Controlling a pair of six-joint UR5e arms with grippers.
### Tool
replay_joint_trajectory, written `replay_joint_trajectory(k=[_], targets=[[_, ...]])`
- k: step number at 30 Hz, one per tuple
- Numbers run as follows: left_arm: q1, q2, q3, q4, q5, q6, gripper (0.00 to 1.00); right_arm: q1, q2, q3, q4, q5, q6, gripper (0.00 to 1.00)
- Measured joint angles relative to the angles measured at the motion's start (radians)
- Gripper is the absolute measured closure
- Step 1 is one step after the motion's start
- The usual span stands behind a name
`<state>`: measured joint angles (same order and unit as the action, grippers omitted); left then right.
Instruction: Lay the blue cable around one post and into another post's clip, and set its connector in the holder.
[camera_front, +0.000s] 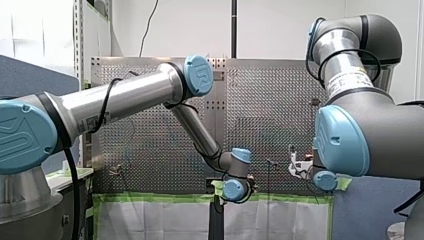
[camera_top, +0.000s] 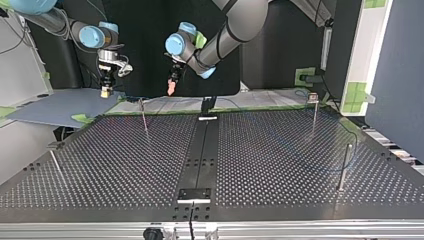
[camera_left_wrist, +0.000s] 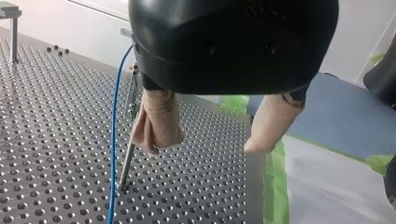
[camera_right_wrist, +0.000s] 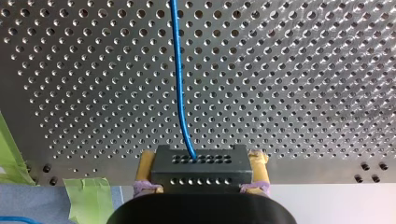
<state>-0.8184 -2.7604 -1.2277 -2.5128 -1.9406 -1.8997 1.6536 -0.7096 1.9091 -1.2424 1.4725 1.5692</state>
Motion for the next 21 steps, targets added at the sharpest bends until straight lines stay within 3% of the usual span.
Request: replay_joint_trajectory(k=[21], targets=[[-0.024, 0.011, 0.057, 0.020, -0.018, 0.002, 0.00, -0.002, 0.000, -0.001, -0.004, -0.006, 0.006, 1.00]])
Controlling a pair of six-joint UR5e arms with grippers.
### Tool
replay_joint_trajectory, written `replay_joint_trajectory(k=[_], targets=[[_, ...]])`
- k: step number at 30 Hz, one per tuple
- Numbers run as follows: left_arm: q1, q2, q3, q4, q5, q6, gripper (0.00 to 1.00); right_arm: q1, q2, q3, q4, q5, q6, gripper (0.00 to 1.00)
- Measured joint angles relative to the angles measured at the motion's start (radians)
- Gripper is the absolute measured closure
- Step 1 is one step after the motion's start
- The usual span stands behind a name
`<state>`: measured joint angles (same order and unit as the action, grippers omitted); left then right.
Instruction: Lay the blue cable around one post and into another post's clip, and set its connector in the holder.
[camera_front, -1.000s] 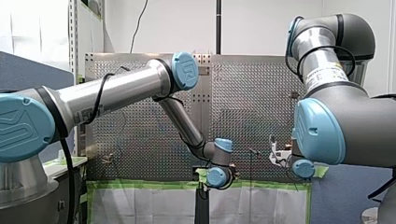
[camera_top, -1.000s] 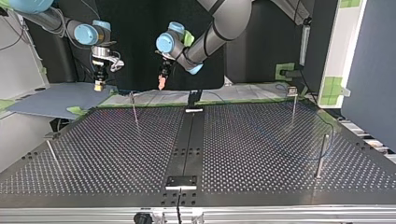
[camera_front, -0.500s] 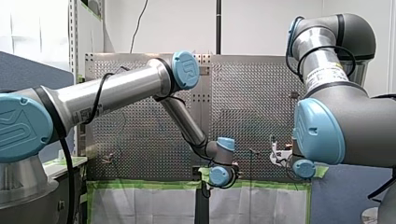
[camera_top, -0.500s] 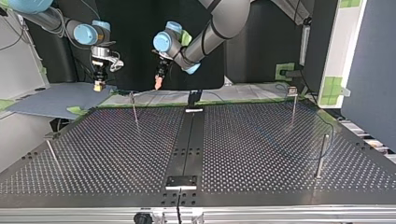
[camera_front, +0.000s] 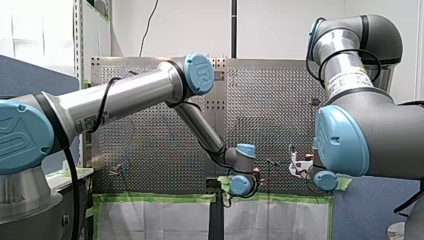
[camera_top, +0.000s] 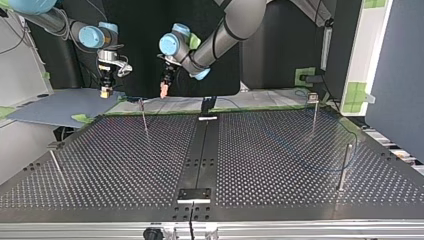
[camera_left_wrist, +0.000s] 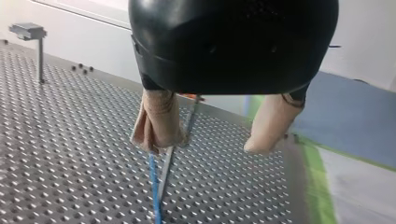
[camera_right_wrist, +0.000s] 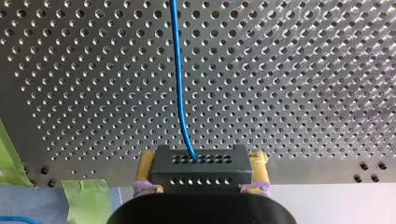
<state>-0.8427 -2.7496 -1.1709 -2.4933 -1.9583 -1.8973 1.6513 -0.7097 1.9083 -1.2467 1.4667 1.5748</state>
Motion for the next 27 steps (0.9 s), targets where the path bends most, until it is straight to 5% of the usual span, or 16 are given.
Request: replay_joint_trajectory(k=[16, 27], targets=[[-0.005, 0.006, 0.040, 0.048, -0.073, -0.057, 0.00, 0.000, 0.000, 0.000, 0.004, 0.000, -0.004, 1.00], [0.013, -0.003, 0.059, -0.004, -0.089, -0.096, 0.00, -0.002, -0.007, 0.005, 0.020, -0.004, -0.020, 1.00]])
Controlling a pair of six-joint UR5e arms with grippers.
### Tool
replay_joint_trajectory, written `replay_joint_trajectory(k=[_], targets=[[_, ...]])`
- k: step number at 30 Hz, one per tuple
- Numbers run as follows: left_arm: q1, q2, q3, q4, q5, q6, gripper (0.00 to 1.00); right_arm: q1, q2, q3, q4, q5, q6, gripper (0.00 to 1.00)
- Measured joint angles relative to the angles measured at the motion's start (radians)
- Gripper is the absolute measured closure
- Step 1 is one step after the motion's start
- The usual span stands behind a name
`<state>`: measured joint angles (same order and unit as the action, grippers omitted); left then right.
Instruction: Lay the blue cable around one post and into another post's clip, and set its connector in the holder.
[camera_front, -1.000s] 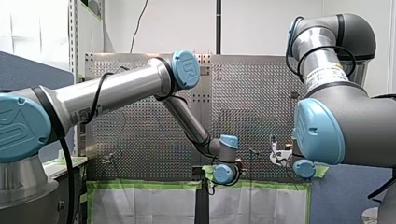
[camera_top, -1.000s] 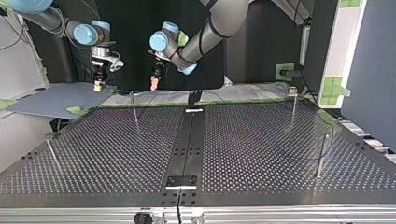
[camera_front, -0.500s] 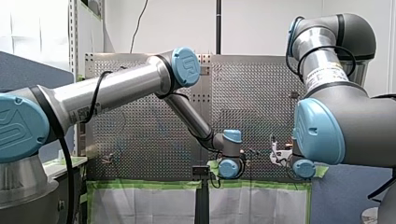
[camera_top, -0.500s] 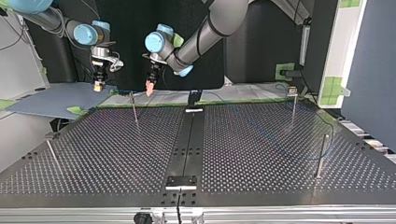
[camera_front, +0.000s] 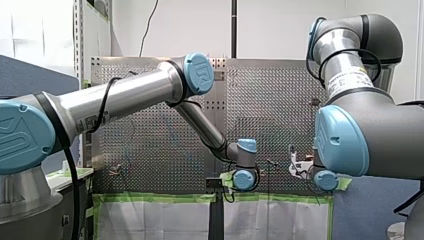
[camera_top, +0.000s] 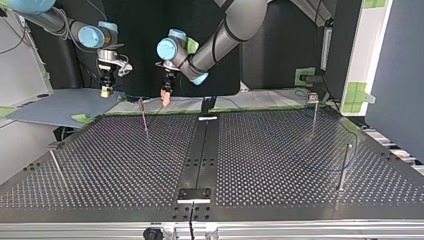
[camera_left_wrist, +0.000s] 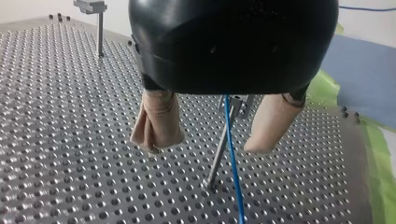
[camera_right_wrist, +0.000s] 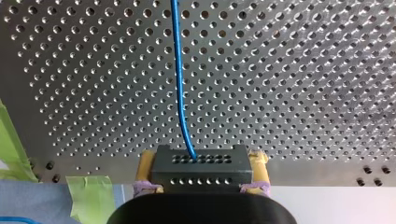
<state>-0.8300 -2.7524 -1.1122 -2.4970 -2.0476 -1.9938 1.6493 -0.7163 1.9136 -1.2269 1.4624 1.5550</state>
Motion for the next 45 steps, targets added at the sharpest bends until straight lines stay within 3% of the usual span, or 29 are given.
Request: replay_joint_trajectory(k=[8, 16, 24, 31, 32, 33, 34, 35, 37, 38, 39, 40, 42, 45], targets=[[0.012, -0.001, 0.003, -0.025, -0.018, -0.004, 0.00, 0.000, -0.063, 0.058, -0.030, -0.022, 0.042, 1.00], [0.023, -0.001, 0.004, -0.027, -0.045, -0.007, 0.00, 0.000, -0.117, 0.072, -0.037, -0.019, 0.046, 1.00], [0.034, 0.000, 0.004, -0.007, -0.043, -0.012, 0.00, 0.003, -0.120, 0.073, -0.037, -0.019, 0.047, 1.00], [0.046, 0.000, 0.004, 0.020, -0.032, -0.024, 0.00, 0.004, -0.121, 0.073, -0.037, -0.018, 0.058, 1.00], [0.047, 0.000, 0.004, 0.025, -0.028, -0.025, 0.20, 0.004, -0.121, 0.073, -0.037, -0.017, 0.060, 1.00], [0.048, 0.000, 0.004, 0.033, -0.025, -0.026, 0.31, 0.004, -0.121, 0.073, -0.037, -0.015, 0.061, 1.00], [0.048, 0.000, 0.004, 0.039, -0.022, -0.025, 0.31, 0.005, -0.121, 0.072, -0.036, -0.010, 0.060, 1.00], [0.048, 0.000, 0.004, 0.046, -0.020, -0.025, 0.42, 0.006, -0.121, 0.072, -0.034, -0.006, 0.059, 1.00], [0.047, 0.000, 0.004, 0.063, -0.017, -0.020, 0.42, 0.007, -0.122, 0.072, -0.031, 0.004, 0.057, 1.00], [0.046, 0.000, 0.004, 0.070, -0.017, -0.018, 0.64, 0.009, -0.122, 0.072, -0.028, 0.010, 0.055, 1.00], [0.043, 0.000, 0.004, 0.080, -0.018, -0.013, 0.72, 0.010, -0.122, 0.072, -0.026, 0.014, 0.055, 1.00], [0.041, 0.000, 0.004, 0.088, -0.019, -0.009, 0.72, 0.012, -0.122, 0.072, -0.023, 0.018, 0.054, 1.00], [0.035, 0.000, 0.004, 0.104, -0.022, 0.000, 0.92, 0.015, -0.122, 0.073, -0.018, 0.022, 0.053, 1.00], [0.028, 0.000, 0.003, 0.129, -0.023, 0.012, 1.00, 0.018, -0.122, 0.073, -0.004, 0.027, 0.054, 1.00]])
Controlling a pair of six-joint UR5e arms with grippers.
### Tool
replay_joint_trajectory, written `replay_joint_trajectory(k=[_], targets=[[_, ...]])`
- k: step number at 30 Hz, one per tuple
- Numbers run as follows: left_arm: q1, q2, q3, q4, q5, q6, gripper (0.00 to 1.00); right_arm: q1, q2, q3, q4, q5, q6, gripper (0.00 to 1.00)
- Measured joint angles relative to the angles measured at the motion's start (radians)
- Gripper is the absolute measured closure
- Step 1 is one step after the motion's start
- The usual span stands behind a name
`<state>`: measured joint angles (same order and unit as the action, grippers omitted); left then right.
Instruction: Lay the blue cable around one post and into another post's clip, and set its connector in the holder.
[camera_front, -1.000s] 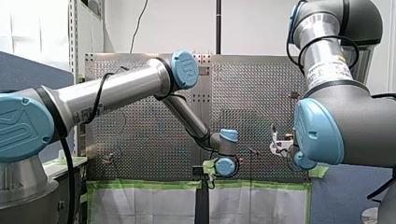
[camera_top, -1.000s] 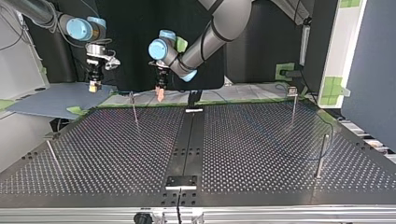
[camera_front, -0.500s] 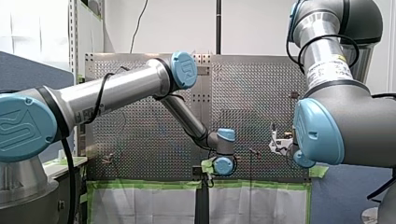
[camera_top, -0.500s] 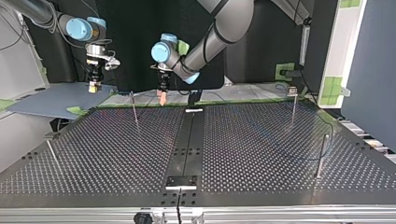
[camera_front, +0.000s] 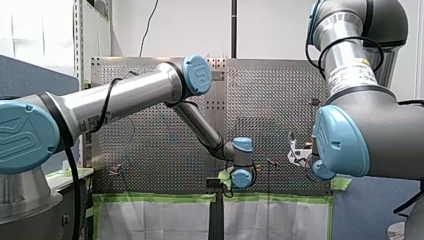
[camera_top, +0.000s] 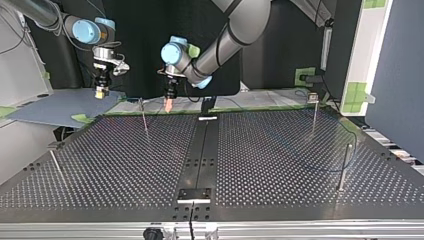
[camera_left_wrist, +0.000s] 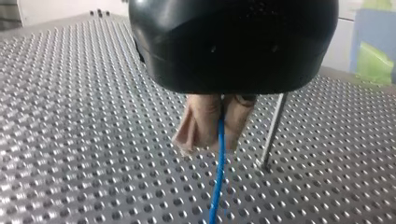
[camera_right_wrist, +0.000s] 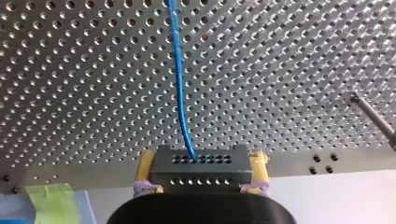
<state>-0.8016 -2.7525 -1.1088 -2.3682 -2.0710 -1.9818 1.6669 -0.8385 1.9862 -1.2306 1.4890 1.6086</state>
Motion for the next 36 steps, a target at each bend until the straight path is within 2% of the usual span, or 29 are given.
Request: replay_joint_trajectory(k=[5, 11, 15, 19, 24, 28, 36], targets=[[-0.005, 0.000, -0.015, 0.039, -0.006, 0.036, 1.00, 0.001, 0.000, 0.000, 0.021, 0.007, 0.005, 1.00], [-0.006, 0.000, -0.066, 0.093, -0.028, 0.061, 1.00, -0.006, 0.000, 0.000, 0.030, 0.022, 0.010, 1.00], [-0.010, 0.000, -0.084, 0.121, -0.038, 0.083, 1.00, -0.010, 0.001, 0.000, 0.025, 0.032, 0.012, 1.00], [-0.015, 0.000, -0.087, 0.126, -0.040, 0.104, 1.00, -0.016, 0.003, 0.000, 0.016, 0.051, 0.011, 1.00], [-0.022, -0.001, -0.087, 0.125, -0.041, 0.125, 1.00, -0.022, 0.005, 0.000, -0.004, 0.060, 0.013, 1.00], [-0.026, -0.001, -0.088, 0.120, -0.042, 0.143, 1.00, -0.028, 0.025, -0.008, -0.024, 0.071, 0.019, 1.00], [-0.026, -0.003, -0.091, 0.127, -0.041, 0.170, 1.00, -0.033, 0.087, -0.040, -0.014, 0.080, 0.023, 1.00]])
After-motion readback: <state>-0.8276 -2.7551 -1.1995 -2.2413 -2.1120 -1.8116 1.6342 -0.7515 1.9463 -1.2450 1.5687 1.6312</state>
